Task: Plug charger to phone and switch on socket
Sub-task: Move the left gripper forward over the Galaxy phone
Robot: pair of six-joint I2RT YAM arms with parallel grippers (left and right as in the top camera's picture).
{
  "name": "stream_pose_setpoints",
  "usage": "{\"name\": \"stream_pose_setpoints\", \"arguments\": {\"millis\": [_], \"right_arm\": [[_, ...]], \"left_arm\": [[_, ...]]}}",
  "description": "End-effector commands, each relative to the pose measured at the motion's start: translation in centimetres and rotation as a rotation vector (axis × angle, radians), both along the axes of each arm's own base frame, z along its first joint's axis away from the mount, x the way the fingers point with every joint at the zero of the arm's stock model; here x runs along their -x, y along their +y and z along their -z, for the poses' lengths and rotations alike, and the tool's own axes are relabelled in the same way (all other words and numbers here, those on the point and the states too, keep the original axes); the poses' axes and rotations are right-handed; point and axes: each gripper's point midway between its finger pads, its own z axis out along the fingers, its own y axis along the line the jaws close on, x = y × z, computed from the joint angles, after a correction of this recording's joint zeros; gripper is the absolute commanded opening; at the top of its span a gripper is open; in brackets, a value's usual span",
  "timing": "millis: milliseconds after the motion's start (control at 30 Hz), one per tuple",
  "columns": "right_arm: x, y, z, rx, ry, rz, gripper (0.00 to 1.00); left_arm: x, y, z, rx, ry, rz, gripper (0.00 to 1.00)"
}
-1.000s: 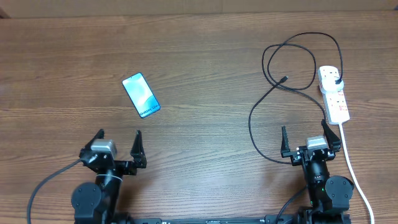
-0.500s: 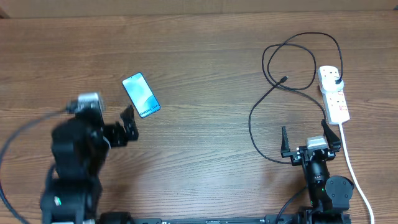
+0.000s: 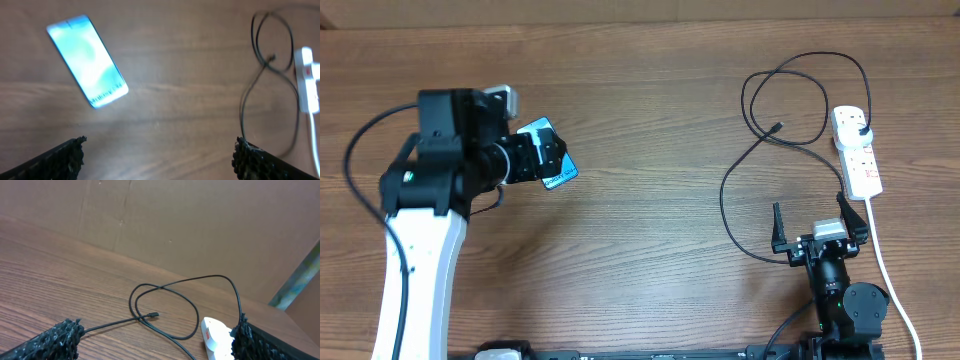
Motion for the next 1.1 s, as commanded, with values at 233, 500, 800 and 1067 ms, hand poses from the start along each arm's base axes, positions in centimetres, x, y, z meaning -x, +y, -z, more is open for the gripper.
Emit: {"name": "stream_pose_setpoints", "arguments": {"millis": [233, 500, 800, 1067], "right_arm": [[0.0, -0.2, 0.2, 0.000, -0.003, 0.010, 1.00], [0.0, -0.2, 0.2, 0.000, -0.003, 0.010, 1.00], [0.0, -0.2, 0.2, 0.000, -0.003, 0.010, 1.00], [0.0, -0.2, 0.2, 0.000, -0.003, 0.011, 1.00]], "left_arm": [[-0.9, -1.2, 5.7, 0.070, 0.232, 0.020, 1.00], [-1.8, 2.4, 6.3, -0.067, 0.265, -0.211, 1.00], [-3.7, 3.6, 2.1, -0.105, 0.175, -0.268, 1.00], [-5.6, 4.1, 1.0, -0.098, 0.162, -0.372, 1.00]]}}
